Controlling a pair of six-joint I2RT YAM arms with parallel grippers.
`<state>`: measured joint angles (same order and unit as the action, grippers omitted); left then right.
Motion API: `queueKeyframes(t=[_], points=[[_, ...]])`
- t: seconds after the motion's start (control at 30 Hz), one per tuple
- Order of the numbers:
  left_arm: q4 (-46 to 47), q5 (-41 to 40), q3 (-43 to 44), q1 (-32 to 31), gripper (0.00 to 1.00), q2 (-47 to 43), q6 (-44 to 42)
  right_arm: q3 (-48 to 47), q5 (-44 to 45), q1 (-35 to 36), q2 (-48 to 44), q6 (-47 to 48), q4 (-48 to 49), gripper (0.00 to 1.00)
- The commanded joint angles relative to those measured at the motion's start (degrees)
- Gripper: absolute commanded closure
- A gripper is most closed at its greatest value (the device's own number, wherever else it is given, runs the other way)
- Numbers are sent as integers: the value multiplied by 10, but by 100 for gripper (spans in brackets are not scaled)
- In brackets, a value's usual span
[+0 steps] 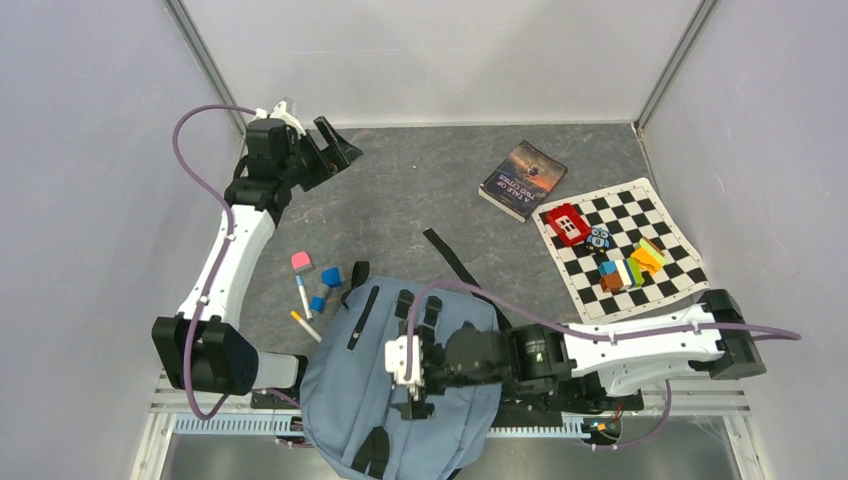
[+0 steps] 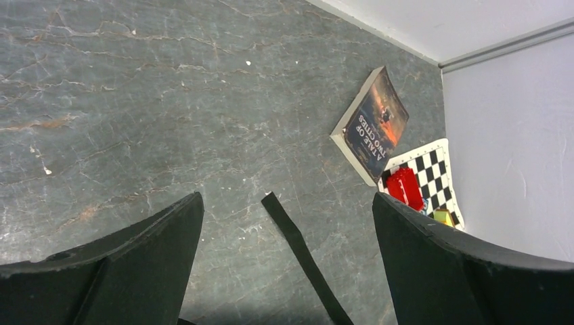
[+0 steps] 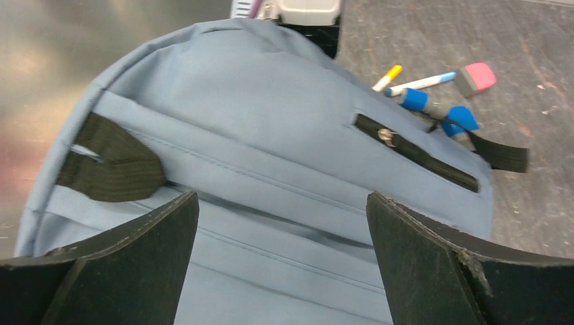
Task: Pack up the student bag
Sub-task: Adjust the student bag at the center of the board.
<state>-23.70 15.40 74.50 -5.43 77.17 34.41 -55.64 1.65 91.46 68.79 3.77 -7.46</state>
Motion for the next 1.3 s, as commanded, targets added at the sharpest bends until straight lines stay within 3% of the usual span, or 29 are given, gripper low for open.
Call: queueKeyframes(t=[0.0, 0.23, 0.47, 0.7, 1.0, 1.27], points=[[35, -23, -22, 3, 0, -15, -29, 16, 115, 75, 30, -22, 67, 2], [28, -15, 10, 14, 0, 16, -56, -23, 230, 194, 101, -37, 54, 2], [45, -25, 9, 18, 0, 15, -55, -68, 311, 263, 159, -79, 15, 2], [38, -21, 12, 20, 0, 21, -67, -103, 316, 289, 159, -95, 14, 2], [47, -15, 5, 24, 0, 27, -60, -143, 358, 306, 233, -130, -13, 2], [54, -7, 5, 24, 0, 30, -51, -192, 394, 299, 313, -169, -102, 2]])
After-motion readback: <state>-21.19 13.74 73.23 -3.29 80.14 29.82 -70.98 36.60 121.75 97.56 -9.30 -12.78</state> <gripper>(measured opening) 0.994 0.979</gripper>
